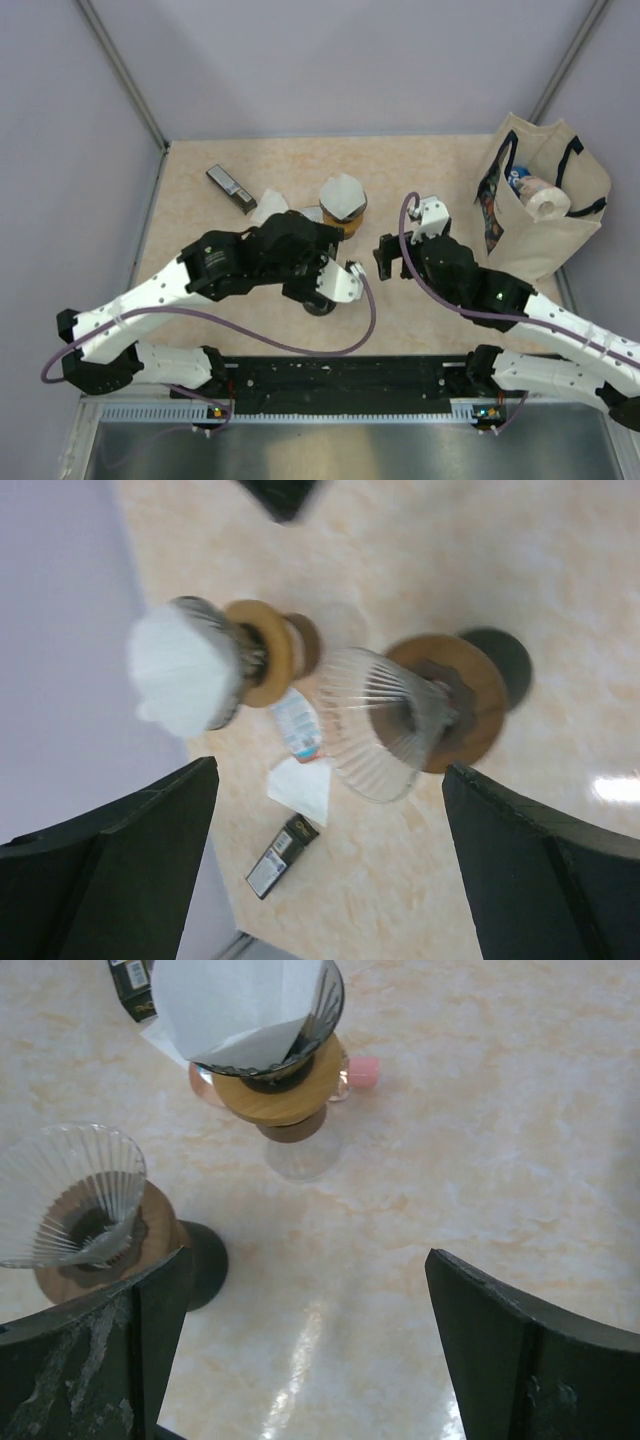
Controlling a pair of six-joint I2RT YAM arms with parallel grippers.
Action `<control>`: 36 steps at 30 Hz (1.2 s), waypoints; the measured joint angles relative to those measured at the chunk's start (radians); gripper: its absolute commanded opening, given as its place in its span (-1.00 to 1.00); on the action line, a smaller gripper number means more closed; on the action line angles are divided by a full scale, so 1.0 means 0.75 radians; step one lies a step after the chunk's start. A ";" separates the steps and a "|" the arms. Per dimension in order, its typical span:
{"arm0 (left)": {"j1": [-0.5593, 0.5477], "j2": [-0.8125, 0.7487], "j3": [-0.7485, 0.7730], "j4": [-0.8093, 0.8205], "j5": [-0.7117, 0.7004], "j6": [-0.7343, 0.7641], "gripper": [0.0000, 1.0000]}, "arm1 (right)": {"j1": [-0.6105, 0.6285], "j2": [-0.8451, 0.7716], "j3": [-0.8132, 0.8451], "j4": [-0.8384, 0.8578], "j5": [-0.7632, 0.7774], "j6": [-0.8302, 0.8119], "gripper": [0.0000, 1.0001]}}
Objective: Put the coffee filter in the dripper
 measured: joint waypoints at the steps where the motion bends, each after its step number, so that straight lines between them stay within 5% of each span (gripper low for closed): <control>1: 0.000 -0.030 -0.003 0.070 -0.014 -0.035 0.98 | 0.000 0.015 0.017 -0.005 -0.019 0.034 0.96; 5: -0.001 -0.159 -0.057 0.516 -0.191 -0.332 0.98 | 0.000 0.080 0.081 -0.013 -0.098 0.153 0.93; 9: 0.003 -0.231 -0.142 0.861 -0.595 -0.845 0.98 | 0.000 0.154 0.128 -0.012 -0.151 0.239 0.88; 16: 0.063 -0.360 -0.335 0.693 -0.934 -1.799 0.92 | 0.000 0.301 0.152 0.049 -0.241 0.307 0.77; 22: 0.302 -0.433 -0.527 0.565 -0.710 -2.218 0.66 | 0.000 0.423 0.171 0.096 -0.283 0.357 0.63; 25: 0.412 -0.431 -0.564 0.539 -0.562 -2.302 0.57 | 0.000 0.452 0.180 0.134 -0.290 0.380 0.55; 31: 0.475 -0.372 -0.576 0.537 -0.306 -2.377 0.09 | 0.000 0.510 0.204 0.174 -0.304 0.411 0.38; 36: 0.482 -0.284 -0.624 0.553 -0.129 -2.412 0.03 | 0.000 0.516 0.204 0.180 -0.332 0.437 0.28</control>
